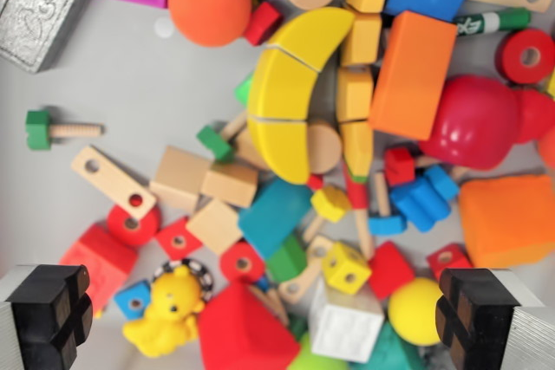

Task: Pick an object from the bin

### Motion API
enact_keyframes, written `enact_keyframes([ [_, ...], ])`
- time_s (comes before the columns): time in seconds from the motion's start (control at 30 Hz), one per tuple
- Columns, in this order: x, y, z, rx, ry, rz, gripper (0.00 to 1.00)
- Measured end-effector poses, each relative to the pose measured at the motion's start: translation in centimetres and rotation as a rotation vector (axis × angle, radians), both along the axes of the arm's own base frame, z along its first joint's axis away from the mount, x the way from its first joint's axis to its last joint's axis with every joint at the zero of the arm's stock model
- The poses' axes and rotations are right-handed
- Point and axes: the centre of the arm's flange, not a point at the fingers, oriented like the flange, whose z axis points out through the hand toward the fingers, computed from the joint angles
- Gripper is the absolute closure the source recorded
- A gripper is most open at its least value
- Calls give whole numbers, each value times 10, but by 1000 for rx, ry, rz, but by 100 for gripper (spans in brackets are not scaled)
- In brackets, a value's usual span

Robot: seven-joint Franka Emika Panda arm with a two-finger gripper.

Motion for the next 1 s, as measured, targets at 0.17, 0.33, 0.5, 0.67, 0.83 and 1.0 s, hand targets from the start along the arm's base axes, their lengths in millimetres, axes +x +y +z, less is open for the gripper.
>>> enact_keyframes([
  [0.17,0,0,0,0,0,0,0],
  [0.33,0,0,0,0,0,0,0],
  [0.5,0,0,0,0,0,-1,0],
  [0.67,0,0,-1,0,2,-10,0],
  [0.83,1,2,-3,-1,4,-25,0],
  [1.0,2,5,-7,-1,4,-45,0],
])
